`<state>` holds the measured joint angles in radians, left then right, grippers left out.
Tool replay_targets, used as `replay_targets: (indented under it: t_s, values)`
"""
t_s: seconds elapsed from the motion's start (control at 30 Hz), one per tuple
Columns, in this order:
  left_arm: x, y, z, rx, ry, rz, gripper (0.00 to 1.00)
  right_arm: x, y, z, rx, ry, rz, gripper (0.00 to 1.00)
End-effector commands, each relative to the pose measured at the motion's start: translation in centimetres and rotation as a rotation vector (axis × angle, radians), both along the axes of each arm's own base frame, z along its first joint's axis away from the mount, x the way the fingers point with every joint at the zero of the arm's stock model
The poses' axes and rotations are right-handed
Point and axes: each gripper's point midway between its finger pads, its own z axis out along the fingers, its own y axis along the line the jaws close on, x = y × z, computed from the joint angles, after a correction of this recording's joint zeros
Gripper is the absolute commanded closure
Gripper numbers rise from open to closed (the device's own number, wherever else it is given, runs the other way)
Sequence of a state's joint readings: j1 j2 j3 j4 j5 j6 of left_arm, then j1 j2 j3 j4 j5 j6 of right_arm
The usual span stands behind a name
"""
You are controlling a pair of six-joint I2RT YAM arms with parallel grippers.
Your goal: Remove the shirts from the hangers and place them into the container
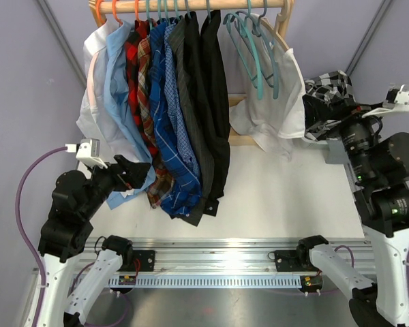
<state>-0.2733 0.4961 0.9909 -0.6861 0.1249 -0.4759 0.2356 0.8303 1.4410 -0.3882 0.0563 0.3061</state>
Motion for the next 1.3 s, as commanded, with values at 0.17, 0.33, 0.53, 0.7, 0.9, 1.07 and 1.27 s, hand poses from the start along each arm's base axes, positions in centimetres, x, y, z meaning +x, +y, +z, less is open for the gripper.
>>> replay_targets:
  t_s: [0.17,0.33,0.53,0.7,0.9,1.07,1.27]
  values:
    - [-0.4,-0.6,1.9,-0.039,-0.068,-0.033,0.01,2.5,9.3,0.8,-0.145,0.084,0.377,0.01]
    - [-0.7,-0.4,2.1,-0.034,-0.072,-0.03,0.01,5.5,14.7,0.3,-0.315,0.139,0.295,0.0]
    - [-1.5,0.4,2.6,-0.024,-0.089,-0.004,0.01,9.0,17.5,1.0,-0.371,0.161,0.184,0.01]
    - [-1.9,0.8,2.4,-0.013,-0.094,0.012,0.01,11.4,20.1,0.4,-0.432,0.177,0.127,0.01]
    - [-2.4,1.0,2.2,-0.014,-0.097,0.013,0.01,13.5,20.4,-0.5,-0.444,0.201,0.01,0.07]
    - [-2.6,0.9,1.9,-0.014,-0.094,0.005,0.01,14.4,21.1,-1.6,-0.454,0.215,0.004,0.13]
    - [-3.0,1.1,1.9,-0.017,-0.1,0.01,0.01,15.3,22.6,-4.3,-0.49,0.263,0.03,0.22]
